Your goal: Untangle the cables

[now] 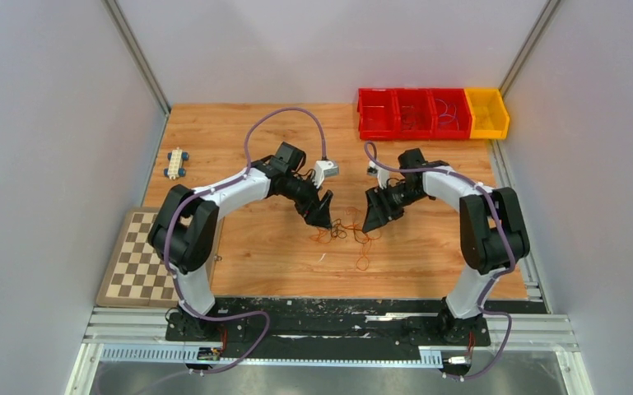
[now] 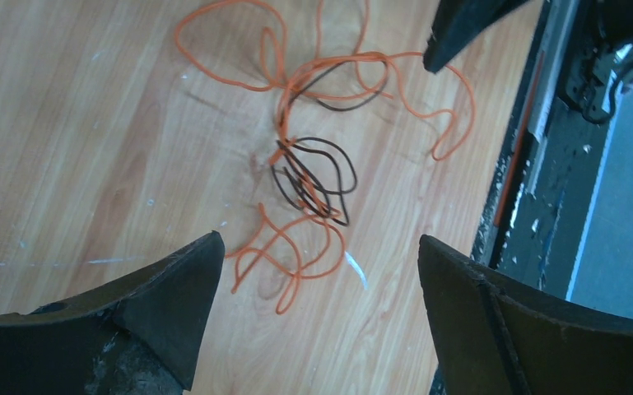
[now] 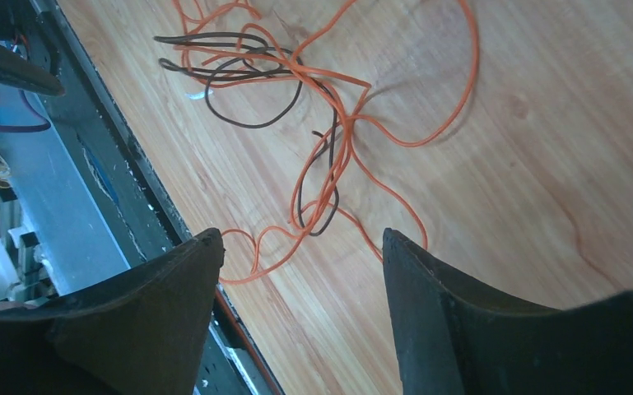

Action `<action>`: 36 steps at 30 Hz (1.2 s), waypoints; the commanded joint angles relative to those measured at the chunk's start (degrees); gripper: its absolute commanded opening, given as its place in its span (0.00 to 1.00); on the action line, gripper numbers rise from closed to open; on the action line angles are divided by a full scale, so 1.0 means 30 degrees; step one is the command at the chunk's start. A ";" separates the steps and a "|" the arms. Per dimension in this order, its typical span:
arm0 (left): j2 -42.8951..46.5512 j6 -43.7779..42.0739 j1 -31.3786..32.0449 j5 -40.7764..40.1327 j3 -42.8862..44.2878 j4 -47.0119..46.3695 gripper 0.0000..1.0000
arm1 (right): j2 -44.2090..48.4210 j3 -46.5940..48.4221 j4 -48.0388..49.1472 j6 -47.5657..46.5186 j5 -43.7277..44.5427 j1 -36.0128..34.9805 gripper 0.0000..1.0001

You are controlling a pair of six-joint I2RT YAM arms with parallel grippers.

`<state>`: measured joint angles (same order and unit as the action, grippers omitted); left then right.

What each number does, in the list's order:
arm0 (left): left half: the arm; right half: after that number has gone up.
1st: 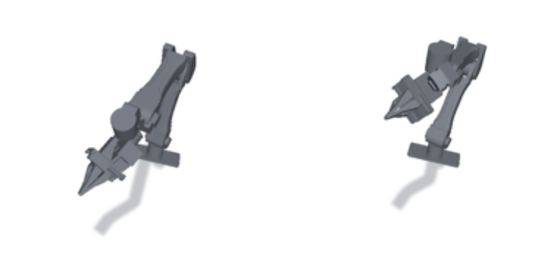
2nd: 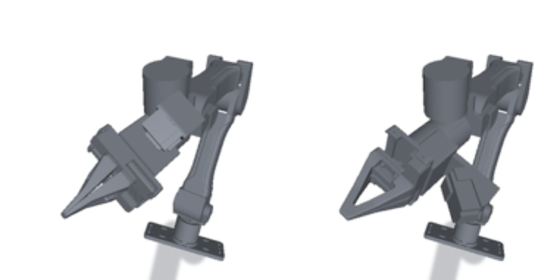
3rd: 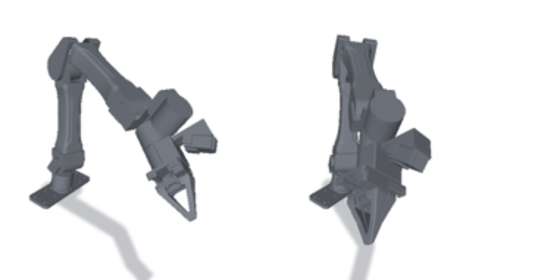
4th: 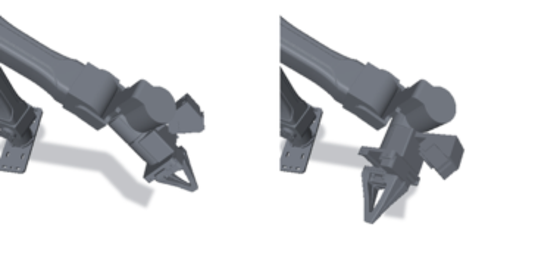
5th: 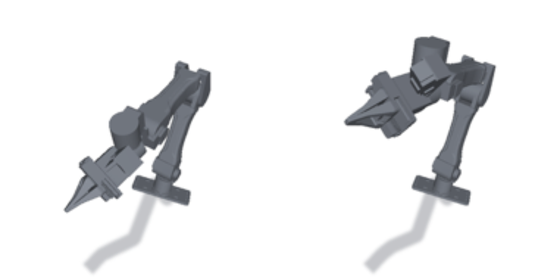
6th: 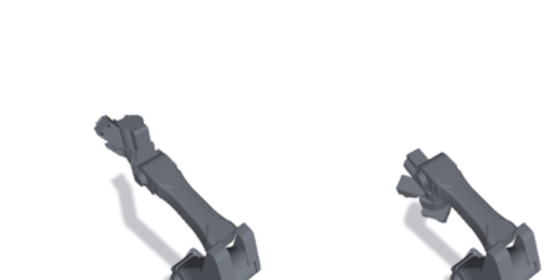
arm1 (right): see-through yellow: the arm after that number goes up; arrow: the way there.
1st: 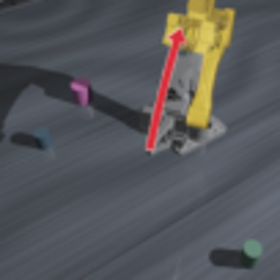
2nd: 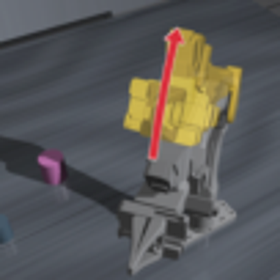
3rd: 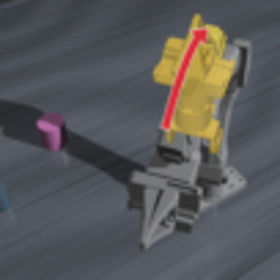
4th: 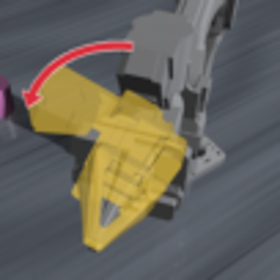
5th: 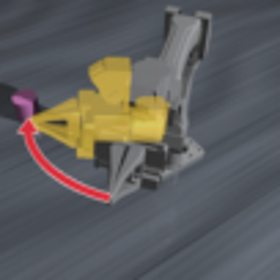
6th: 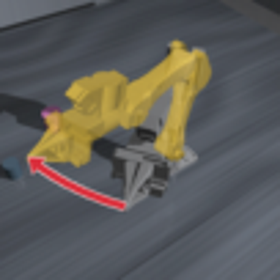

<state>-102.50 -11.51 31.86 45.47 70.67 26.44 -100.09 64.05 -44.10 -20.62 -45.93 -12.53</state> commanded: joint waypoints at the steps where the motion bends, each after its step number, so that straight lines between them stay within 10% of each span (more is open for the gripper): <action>1: -0.0763 0.2056 0.0266 -0.0648 -0.0101 -0.2792 0.96 | -0.1339 0.0482 0.0760 0.1130 0.0112 -0.0430 0.67; 22: -0.2039 0.5355 0.0427 -0.0911 -0.1726 -0.5047 0.94 | -0.3970 0.2046 0.5968 0.2948 0.1016 -0.2292 0.63; 28: -0.2714 0.5856 0.0432 -0.1100 -0.1596 -0.4858 0.69 | -0.2456 0.2125 0.5987 0.2948 0.0942 -0.1985 0.01; 36: -0.2033 0.5031 -0.0458 -0.1538 -0.2135 -0.2594 0.21 | 0.0453 0.4755 0.5688 0.3234 -0.0344 0.1566 0.00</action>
<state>-110.85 5.15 32.16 40.84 65.89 15.38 -104.38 71.96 -29.06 -11.57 -44.53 -12.95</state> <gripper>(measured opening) 0.264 0.005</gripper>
